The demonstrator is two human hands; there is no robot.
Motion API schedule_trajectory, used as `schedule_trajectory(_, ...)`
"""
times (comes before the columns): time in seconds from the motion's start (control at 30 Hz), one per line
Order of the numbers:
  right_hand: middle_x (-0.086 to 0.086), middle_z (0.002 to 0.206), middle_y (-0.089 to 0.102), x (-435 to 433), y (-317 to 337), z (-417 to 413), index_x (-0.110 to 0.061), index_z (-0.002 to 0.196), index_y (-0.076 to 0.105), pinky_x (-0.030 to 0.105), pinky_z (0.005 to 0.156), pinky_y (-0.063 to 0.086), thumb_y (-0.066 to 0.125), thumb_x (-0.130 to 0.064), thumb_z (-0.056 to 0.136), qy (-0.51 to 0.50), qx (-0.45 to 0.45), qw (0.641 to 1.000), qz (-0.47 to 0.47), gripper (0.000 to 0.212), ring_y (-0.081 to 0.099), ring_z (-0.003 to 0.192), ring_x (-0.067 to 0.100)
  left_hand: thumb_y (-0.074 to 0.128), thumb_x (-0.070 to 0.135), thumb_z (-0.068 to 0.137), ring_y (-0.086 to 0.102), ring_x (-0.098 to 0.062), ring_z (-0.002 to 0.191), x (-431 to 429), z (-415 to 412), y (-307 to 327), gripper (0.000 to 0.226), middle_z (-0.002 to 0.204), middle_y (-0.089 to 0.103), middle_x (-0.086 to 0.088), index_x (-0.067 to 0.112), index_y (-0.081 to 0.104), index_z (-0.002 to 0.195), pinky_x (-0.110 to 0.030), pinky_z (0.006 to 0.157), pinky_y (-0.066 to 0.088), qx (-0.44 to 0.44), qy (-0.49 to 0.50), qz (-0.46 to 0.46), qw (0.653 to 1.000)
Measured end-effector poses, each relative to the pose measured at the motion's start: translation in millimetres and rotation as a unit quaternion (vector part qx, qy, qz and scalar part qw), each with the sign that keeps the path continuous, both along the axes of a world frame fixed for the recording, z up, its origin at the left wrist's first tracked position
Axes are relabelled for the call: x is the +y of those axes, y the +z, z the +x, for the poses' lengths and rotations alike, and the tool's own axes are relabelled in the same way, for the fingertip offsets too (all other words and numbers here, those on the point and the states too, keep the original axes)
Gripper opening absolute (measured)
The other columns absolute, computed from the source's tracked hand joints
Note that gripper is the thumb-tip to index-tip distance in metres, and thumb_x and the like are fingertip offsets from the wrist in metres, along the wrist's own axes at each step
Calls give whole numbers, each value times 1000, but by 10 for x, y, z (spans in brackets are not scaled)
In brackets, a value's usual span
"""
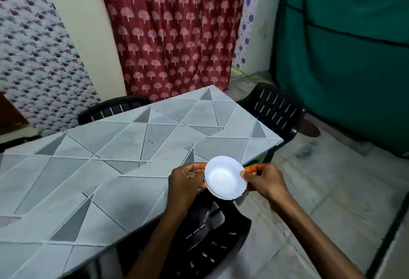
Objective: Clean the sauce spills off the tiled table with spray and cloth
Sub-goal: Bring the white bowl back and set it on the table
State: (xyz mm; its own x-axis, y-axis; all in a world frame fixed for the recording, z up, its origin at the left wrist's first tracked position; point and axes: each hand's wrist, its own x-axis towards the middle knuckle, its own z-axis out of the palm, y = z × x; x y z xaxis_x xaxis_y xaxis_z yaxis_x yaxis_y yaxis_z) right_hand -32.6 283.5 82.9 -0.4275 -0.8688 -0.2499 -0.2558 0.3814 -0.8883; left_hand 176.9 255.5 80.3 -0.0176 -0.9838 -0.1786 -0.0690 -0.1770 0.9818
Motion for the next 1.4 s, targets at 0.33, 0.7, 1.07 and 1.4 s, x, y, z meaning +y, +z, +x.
schedule_trajectory(0.33,1,56,69,-1363,-230,-1053,-13,71,75,31,61,61,80,-14,80,115,30,993,17,10,68,53,17,65,-6,86,67,-8,63,-860,-1045,-273,23,80,77,-2,12,78,91,-23,55,56,2,118,-15,993)
schedule_trajectory(0.7,17,87,73,-2808,-448,-1808,0,90,74,34,62,63,78,-6,84,193,4,980,49,9,71,73,27,56,-11,85,70,-15,69,-1934,-1916,-612,37,82,77,2,18,78,89,-30,61,60,-8,195,22,980)
schedule_trajectory(1.07,13,74,74,-3932,-878,-1884,-16,67,72,51,68,63,84,-20,70,385,34,918,84,13,73,67,30,61,-10,84,72,-16,76,-2299,-2399,-981,27,87,77,-3,9,79,93,-32,65,61,32,391,77,917)
schedule_trajectory(1.4,12,85,73,-4440,-937,-1083,-11,79,71,43,70,64,80,-3,80,569,13,817,93,12,71,78,26,65,-9,83,71,-21,70,-2301,-2240,-1136,28,78,76,-5,15,78,85,-33,60,60,36,579,65,812)
